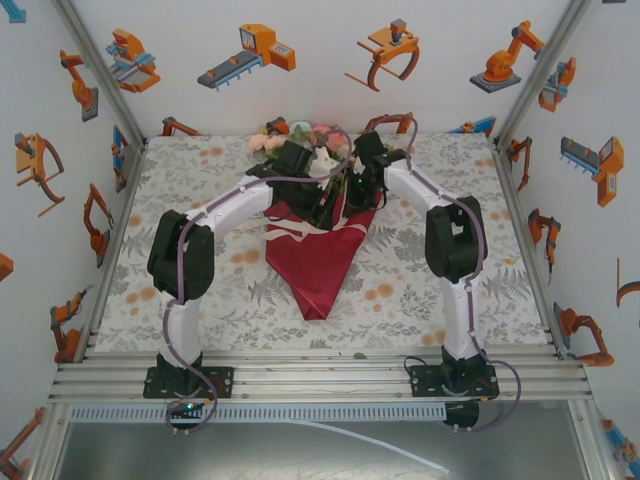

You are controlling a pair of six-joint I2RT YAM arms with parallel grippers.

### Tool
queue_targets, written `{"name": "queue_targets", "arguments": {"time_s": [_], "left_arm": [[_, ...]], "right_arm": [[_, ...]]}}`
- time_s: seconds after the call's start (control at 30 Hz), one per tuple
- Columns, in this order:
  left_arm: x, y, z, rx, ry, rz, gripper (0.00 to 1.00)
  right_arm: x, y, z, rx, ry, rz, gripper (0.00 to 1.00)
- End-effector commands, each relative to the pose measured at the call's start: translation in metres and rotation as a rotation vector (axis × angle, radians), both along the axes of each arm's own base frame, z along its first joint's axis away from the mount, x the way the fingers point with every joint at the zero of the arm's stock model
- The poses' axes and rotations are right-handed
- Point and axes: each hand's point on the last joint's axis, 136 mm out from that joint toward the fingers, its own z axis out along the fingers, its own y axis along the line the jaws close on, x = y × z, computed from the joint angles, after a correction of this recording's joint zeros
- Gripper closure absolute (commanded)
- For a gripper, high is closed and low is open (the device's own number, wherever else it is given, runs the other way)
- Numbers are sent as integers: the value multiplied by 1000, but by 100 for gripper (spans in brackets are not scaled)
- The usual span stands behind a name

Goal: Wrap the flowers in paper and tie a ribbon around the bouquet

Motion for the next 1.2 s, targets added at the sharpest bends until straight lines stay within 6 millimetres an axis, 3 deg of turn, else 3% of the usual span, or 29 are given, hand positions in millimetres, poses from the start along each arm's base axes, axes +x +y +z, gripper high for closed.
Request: {"name": "queue_targets", "arguments": {"time_s": [0.0,0.1,0.4,0.5,0.57,0.67,0.83,1.17], "left_arm": [[3,-1,-6,77,-96,-117,35],[7,-7,-9,70,-120,-144,34],[7,-13,-38,65,-86,-206,38],[1,-14,-44,61,-53,-234,44],[-3,-15,-44,53,-34,-242,55],[-7,-14,-40,41,-27,-240,77],[-10,-17,-16,-8,-48,-237,92],[-6,-22,17,-70,-91,-206,100]], "right_arm": [[-1,-2,6,-8,7,-14,94],[-1,-3,8,-1,7,-14,100],[0,0,10,13,12,-17,100],[-2,-1,8,9,19,-17,100],[-2,-2,7,6,20,-17,100],[-4,-3,4,0,26,-15,100],[-10,1,2,21,26,24,100],[-43,8,-1,60,7,229,100]]}}
